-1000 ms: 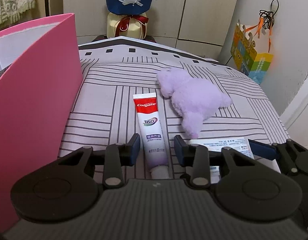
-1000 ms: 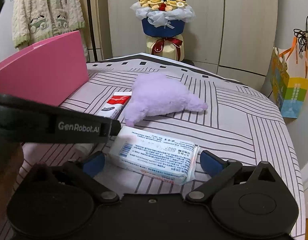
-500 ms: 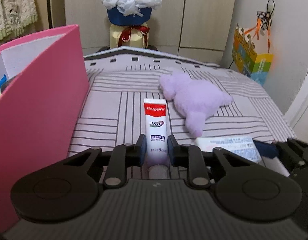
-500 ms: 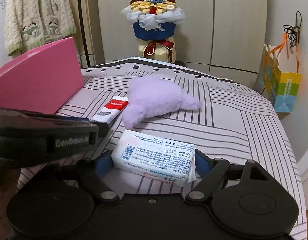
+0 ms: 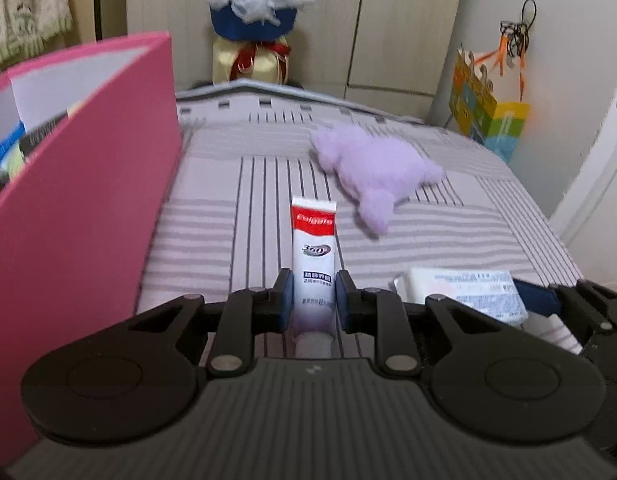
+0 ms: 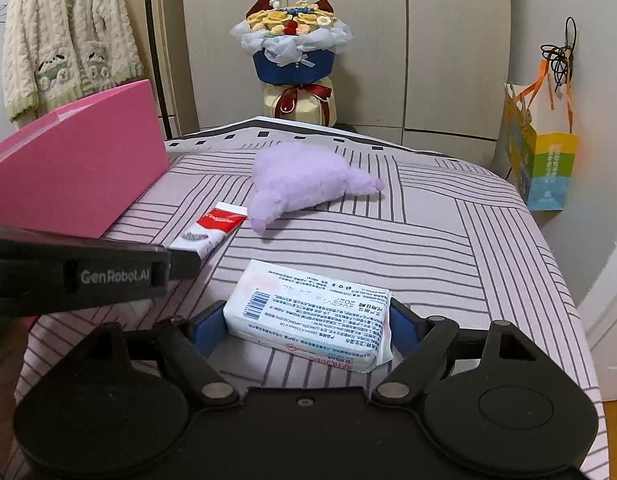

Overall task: Organize soft objects
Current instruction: 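Lift the toothpaste tube and tissue packet and carry both toward the pink box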

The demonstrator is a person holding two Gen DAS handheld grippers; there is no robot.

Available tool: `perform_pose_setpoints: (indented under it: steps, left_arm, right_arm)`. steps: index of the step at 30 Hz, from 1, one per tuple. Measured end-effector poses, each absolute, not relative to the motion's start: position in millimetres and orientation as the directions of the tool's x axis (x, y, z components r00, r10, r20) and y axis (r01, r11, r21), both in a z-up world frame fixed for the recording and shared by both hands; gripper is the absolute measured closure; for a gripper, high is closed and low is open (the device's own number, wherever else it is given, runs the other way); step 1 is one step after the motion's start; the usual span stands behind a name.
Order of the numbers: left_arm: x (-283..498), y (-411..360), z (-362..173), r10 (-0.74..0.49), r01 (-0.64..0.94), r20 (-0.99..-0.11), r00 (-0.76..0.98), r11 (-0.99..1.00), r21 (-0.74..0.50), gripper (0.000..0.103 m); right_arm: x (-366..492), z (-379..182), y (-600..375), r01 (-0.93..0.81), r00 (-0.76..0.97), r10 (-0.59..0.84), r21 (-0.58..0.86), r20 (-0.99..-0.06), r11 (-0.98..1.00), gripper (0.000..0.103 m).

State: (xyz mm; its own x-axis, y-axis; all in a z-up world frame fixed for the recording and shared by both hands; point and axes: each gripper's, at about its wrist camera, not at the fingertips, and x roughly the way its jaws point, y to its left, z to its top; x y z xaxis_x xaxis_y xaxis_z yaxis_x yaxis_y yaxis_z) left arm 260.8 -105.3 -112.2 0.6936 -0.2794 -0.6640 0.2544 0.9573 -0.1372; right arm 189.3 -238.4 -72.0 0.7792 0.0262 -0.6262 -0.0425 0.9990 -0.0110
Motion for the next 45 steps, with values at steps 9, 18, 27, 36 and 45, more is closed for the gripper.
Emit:
perform_pose_setpoints:
  steps: [9, 18, 27, 36, 45]
  left_arm:
    - [275.8, -112.6, -111.0, -0.269, 0.264, -0.702, 0.659, 0.957, -0.118, 0.076]
    - [284.3, -133.2, -116.8, -0.229, 0.291, -0.686, 0.691, 0.956, -0.025, 0.067]
    - [275.3, -120.9, -115.9, -0.236, 0.272, -0.657, 0.716, 0.961, -0.050, 0.079]
    - [251.7, -107.1, -105.6, -0.285, 0.288, -0.635, 0.718, 0.952, -0.101, 0.079]
    - [221.4, -93.8, -99.1, -0.333, 0.307, -0.594, 0.733, 0.940, -0.149, 0.079]
  right_arm:
    - [185.9, -73.0, -242.1, -0.072, 0.767, 0.025, -0.047, -0.641, 0.996, 0.011]
    - [175.5, -74.3, -240.9, 0.058, 0.752, -0.060, -0.026, -0.656, 0.998, 0.004]
    - [172.0, -74.4, -239.5, 0.047, 0.782, -0.044, -0.011, -0.622, 0.999, 0.022]
    - [153.4, -72.6, -237.2, 0.033, 0.799, -0.034, -0.012, -0.600, 0.999, 0.022]
    - [129.4, -72.4, -230.9, 0.030, 0.817, -0.034, -0.016, -0.575, 0.999, 0.022]
